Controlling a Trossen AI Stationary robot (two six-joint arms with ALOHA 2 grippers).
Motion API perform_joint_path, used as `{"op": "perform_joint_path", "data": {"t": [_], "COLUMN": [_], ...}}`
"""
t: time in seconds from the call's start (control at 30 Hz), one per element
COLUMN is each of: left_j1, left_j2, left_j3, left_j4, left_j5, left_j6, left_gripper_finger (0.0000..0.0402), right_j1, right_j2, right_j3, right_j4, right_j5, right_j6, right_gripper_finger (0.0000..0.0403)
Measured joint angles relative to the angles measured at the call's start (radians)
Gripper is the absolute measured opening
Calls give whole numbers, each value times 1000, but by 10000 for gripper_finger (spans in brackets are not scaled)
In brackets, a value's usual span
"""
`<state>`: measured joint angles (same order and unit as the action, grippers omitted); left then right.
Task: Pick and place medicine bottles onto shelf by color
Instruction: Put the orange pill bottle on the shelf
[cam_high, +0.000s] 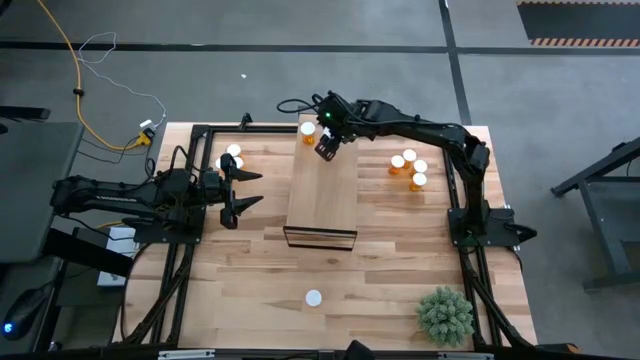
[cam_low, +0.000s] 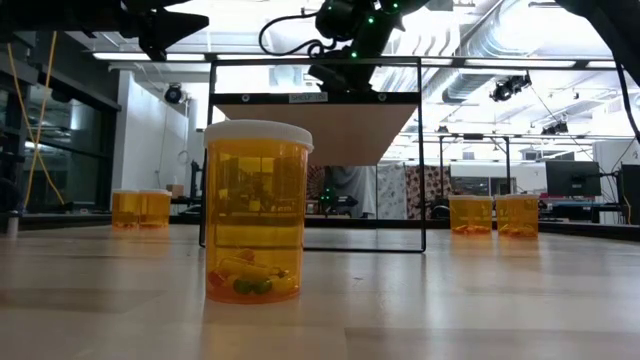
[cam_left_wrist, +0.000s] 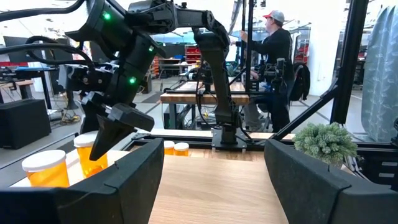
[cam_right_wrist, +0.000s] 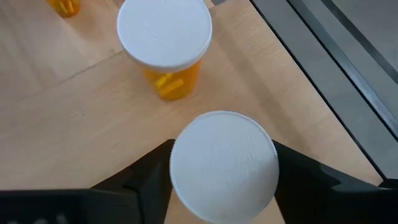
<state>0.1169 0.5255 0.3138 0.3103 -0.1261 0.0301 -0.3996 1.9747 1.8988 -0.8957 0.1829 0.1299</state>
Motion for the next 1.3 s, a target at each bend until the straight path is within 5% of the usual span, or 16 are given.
{"op": "perform_joint_path", "data": {"t": [0.33,0.63,0.83,1.03,1.3], "left_j1": [0,0,0,0,0], "left_j2": [0,0,0,0,0], "left_j3": [0,0,0,0,0], "left_j4": [0,0,-4,-15,-21], "left_j5": [0,0,0,2,-15], "left_j6": [0,0,0,0,0], "left_gripper_finger": [268,268,268,268,268], "right_j1": [0,27,67,89,86], "right_j2": [0,-2,-42,-175,-547], "right_j3": [23,179,152,-70,-648], "right_j4": [32,-67,-132,-34,560], "right_j5": [44,30,36,101,71], "right_j6": [-35,-112,-122,-104,-85], "right_gripper_finger": [331,337,337,337,337]}}
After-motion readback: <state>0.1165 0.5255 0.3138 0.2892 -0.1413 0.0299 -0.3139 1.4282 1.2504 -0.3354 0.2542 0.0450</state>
